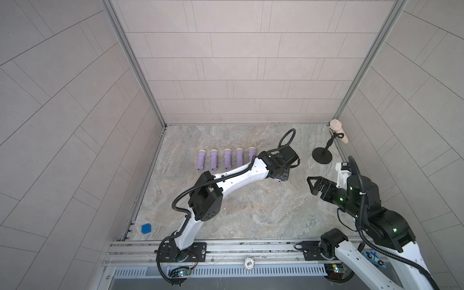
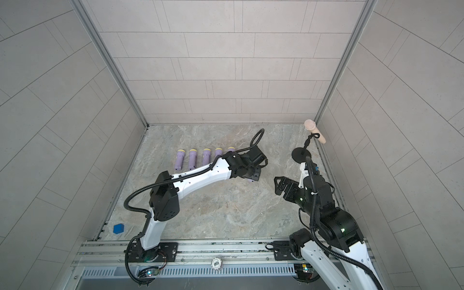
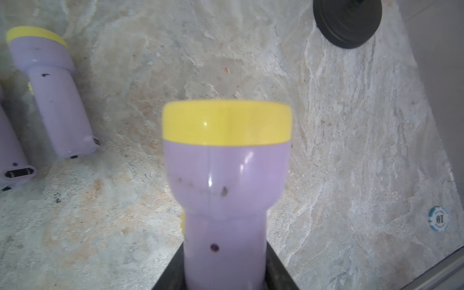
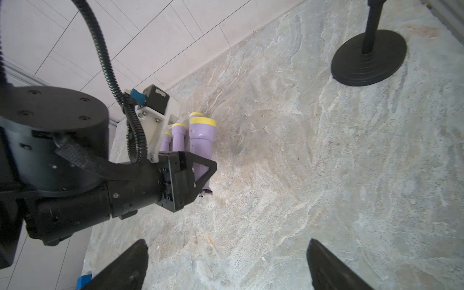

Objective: Close the plug at the bottom of the flashlight
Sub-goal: Pick up the flashlight from the center of the board.

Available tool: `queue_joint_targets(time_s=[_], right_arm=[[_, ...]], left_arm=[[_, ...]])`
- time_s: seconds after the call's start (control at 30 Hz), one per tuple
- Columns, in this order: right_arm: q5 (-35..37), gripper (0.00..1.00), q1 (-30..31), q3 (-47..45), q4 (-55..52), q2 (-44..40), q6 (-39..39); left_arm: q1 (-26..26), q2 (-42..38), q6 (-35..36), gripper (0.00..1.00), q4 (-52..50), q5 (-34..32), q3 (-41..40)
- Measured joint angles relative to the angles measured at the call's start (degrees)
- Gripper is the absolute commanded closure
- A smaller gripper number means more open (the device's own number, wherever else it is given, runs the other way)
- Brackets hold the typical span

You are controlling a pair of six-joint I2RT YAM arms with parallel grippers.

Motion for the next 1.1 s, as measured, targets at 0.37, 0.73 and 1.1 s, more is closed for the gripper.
queue_joint_targets(time_s=[0.37,0.73,1.1], right_arm=[[-5.64,0.01,0.00,-1.95,6.45,2.51,2.97],[-9.66,0.00,0.00,-3.63,13.22,4.70,6.10],[-12.41,0.00,0.00,-5.16,18.40,7.06,9.46]], left_arm=[[2.60,-10.80,-1.25,1.00,9.60,1.03,-12.96],[4.00,-13.60,-3.96,1.00,15.82,4.96,-16.83],[4.87,-14.34,-6.05,1.00,19.45,7.19,-19.08]])
